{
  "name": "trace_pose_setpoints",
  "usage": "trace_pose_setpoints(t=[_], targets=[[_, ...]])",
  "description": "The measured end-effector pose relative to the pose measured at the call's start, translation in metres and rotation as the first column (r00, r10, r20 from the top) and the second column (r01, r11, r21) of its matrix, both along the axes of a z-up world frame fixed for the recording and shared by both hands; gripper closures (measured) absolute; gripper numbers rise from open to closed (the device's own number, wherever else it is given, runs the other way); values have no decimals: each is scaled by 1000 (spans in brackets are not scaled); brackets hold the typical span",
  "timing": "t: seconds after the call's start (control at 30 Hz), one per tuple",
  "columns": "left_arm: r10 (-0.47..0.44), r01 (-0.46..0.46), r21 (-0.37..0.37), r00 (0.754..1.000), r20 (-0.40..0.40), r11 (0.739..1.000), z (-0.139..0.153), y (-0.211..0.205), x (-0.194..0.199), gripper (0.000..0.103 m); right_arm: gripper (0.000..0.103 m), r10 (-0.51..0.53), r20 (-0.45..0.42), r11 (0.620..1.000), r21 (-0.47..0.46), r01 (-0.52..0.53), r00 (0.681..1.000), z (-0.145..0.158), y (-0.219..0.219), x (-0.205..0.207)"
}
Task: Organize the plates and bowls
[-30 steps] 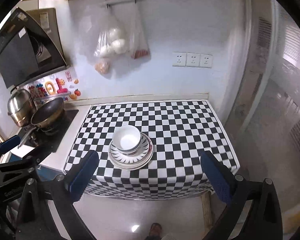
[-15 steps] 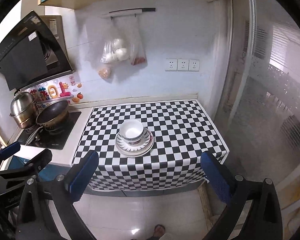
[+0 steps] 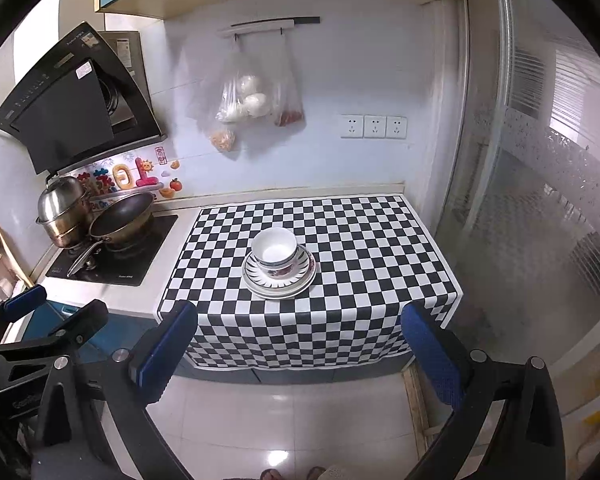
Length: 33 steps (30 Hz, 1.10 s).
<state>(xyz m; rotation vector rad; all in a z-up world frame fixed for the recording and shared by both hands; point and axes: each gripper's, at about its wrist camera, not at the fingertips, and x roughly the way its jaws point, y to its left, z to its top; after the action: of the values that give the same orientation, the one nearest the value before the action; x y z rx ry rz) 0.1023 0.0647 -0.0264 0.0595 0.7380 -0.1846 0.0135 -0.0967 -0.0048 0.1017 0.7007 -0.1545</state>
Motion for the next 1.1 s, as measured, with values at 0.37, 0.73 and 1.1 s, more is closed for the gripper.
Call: trace_pose_setpoints(t=[0.37, 0.73, 1.1], targets=[[3, -3, -10, 1000, 14, 1000, 4, -3, -2, 1, 0, -4, -2, 1000, -5, 4, 1000, 2, -7, 1], [13, -13, -13, 1000, 16, 1000, 4, -3, -8, 1, 0, -6, -11, 1000, -10, 5, 1000, 3, -10, 0], [7, -7, -14, 1000, 8, 1000, 5, -1, -13, 1, 0, -13, -20, 1000, -13, 13, 1000, 1, -10, -2]])
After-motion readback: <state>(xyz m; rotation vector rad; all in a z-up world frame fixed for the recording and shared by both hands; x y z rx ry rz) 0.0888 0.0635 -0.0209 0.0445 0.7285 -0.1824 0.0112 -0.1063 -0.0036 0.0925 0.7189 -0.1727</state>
